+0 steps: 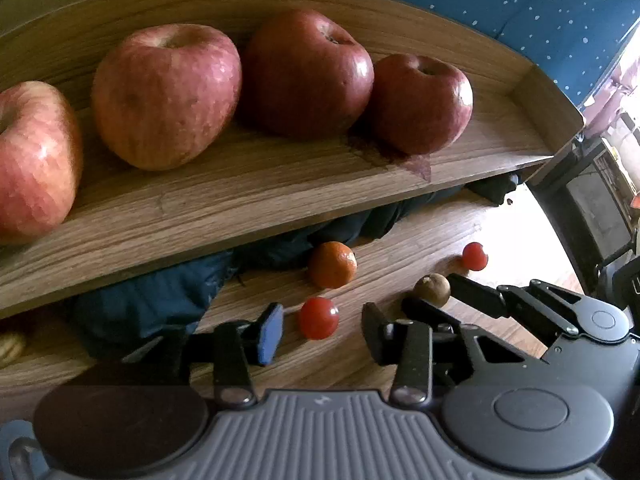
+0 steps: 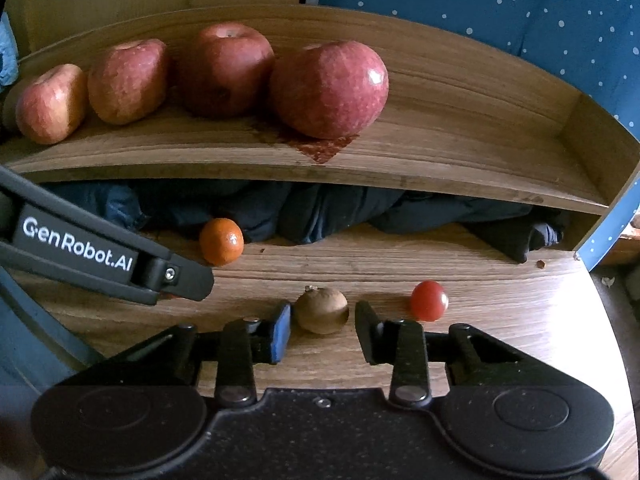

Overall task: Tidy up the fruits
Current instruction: 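Grasp a red cherry tomato with left gripper while right grasps a brown kiwi, then carry the tomato and kiwi onto the tray and open both grippers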

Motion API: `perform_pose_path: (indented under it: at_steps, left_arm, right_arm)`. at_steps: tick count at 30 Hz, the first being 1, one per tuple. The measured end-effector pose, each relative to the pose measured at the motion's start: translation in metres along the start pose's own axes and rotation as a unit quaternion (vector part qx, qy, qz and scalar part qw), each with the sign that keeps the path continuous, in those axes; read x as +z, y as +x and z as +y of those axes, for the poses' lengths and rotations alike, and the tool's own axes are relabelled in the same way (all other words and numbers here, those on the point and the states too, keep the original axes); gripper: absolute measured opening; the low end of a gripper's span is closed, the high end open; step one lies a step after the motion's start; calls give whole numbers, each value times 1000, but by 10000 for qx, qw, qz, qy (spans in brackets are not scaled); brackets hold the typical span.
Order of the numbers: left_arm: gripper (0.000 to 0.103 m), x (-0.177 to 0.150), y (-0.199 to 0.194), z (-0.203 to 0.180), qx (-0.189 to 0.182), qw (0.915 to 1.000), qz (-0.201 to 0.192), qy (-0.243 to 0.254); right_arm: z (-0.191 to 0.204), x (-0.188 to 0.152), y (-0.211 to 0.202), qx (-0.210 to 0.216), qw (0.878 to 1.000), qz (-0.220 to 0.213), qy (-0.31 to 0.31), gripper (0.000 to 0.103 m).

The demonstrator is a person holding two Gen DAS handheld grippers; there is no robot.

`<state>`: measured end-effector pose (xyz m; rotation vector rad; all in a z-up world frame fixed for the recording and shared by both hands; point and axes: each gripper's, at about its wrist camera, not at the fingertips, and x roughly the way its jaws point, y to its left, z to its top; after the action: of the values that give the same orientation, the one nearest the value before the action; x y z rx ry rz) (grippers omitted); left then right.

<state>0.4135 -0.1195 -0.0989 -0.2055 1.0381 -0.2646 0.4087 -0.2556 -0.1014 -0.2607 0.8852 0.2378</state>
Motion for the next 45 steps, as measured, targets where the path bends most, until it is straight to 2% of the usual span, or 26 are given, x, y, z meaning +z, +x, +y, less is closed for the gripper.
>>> perform_pose_path:
  at_steps: [4,13,26,45]
  left_arm:
    - [38,0,1,-1,-17,10000,16,-21]
    - [24,-3,3,0,-42,9998,103,-171]
    - [23,-6,-2,1,-34,9997,55,-247]
    - [23,-41,-53,-2,148,9994,-203,-249]
  right_arm:
    - [-1,0,0,48,10000,4,37,31]
    - [-1,-2,-6,19,9999,-58,85,31]
    - [2,-9,-25,148,9997,-175,127,31]
    - [27,-35,-72,597,9977,-308,-45,31]
